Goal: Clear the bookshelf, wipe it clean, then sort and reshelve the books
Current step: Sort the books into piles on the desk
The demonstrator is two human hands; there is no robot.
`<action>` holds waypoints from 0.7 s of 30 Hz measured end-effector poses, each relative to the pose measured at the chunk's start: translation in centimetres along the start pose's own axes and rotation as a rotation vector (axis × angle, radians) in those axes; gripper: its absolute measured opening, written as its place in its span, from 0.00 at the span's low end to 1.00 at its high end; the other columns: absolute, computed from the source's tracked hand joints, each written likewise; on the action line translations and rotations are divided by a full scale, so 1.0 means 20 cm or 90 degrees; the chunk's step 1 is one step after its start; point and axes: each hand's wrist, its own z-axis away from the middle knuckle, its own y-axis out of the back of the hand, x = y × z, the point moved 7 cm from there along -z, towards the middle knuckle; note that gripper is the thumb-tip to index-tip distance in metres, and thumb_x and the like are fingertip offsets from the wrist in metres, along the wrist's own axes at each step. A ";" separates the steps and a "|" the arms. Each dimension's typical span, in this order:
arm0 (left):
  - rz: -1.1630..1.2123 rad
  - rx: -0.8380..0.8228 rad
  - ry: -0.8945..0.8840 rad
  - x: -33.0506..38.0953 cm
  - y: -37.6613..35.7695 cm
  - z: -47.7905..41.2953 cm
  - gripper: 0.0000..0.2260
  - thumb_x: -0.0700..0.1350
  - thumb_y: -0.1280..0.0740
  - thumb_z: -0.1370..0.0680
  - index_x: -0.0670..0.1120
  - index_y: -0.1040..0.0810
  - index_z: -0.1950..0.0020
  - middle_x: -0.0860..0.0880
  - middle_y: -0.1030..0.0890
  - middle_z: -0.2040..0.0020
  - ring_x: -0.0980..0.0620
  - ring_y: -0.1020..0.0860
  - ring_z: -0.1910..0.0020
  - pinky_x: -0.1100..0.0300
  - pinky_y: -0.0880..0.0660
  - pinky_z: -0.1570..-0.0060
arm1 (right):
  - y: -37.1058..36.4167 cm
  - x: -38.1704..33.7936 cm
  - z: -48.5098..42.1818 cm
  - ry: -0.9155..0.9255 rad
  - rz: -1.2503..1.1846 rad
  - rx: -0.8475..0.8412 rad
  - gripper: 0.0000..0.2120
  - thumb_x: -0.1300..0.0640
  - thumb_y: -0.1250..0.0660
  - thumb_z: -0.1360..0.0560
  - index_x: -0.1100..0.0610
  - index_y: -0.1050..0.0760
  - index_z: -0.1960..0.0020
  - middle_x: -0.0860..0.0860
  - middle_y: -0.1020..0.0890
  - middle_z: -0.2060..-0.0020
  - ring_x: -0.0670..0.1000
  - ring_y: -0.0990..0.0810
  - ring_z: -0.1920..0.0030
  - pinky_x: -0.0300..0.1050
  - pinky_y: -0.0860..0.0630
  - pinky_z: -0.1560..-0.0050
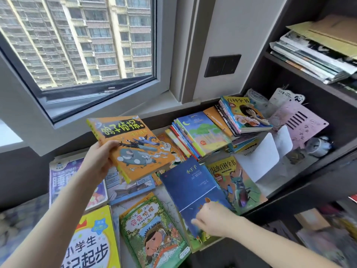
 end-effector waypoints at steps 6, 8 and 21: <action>0.009 -0.005 0.027 -0.03 -0.02 0.02 0.10 0.40 0.37 0.21 0.41 0.29 0.39 0.43 0.20 0.54 0.48 0.21 0.59 0.55 0.24 0.59 | 0.24 0.60 -0.10 -0.374 -0.218 0.339 0.21 0.43 0.45 0.19 0.58 0.25 0.42 0.55 0.18 0.53 0.57 0.19 0.50 0.46 0.27 0.61; -0.001 0.002 0.029 -0.03 -0.03 0.02 0.09 0.40 0.37 0.20 0.41 0.29 0.41 0.44 0.20 0.54 0.48 0.20 0.59 0.54 0.23 0.59 | 0.23 0.78 -0.20 -0.447 -0.240 0.299 0.33 0.37 0.43 0.22 0.62 0.35 0.29 0.59 0.25 0.36 0.57 0.26 0.36 0.49 0.27 0.42; 0.002 0.035 0.020 0.00 0.02 0.04 0.02 0.38 0.38 0.21 0.43 0.27 0.51 0.45 0.21 0.60 0.57 0.21 0.76 0.66 0.26 0.79 | 0.41 0.84 -0.23 -0.377 -0.140 0.235 0.09 0.62 0.42 0.23 0.63 0.24 0.55 0.59 0.21 0.63 0.57 0.21 0.60 0.43 0.37 0.68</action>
